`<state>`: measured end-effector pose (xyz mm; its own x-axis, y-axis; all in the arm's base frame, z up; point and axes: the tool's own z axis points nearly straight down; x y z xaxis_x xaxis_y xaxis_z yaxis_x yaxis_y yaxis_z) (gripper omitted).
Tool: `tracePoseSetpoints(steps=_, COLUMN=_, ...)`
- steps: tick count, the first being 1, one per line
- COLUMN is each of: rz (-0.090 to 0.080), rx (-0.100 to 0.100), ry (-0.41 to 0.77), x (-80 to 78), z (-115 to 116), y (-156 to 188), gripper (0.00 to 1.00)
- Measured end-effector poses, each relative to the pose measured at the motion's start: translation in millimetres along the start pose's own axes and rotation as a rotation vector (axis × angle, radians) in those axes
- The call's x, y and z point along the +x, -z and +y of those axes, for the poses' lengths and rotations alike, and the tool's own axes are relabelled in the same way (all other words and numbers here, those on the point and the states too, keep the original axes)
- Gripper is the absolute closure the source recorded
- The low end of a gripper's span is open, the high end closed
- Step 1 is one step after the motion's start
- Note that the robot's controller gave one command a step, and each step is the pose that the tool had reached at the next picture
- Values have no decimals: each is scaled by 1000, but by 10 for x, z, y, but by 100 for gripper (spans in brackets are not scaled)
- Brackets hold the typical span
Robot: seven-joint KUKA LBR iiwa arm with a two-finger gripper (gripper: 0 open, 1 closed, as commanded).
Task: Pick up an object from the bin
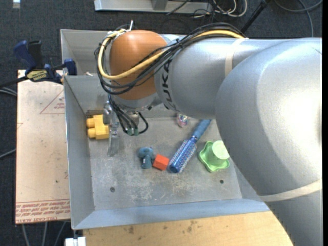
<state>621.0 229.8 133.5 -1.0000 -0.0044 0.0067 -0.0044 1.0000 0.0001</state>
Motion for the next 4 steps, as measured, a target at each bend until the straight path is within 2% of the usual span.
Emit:
tracePoseSetpoints(steps=1, rz=-17, rx=-2, ry=403, x=-246, z=113, y=-614, gripper=0)
tracePoseSetpoints(steps=2, rz=-20, rx=-4, ry=401, x=-254, z=117, y=-587, gripper=100)
tracePoseSetpoints(steps=3, rz=-19, rx=-1, ry=468, x=-226, z=206, y=336, gripper=100)
tracePoseSetpoints(steps=4, rz=-8, rx=1, ry=874, x=788, z=109, y=643, gripper=100)
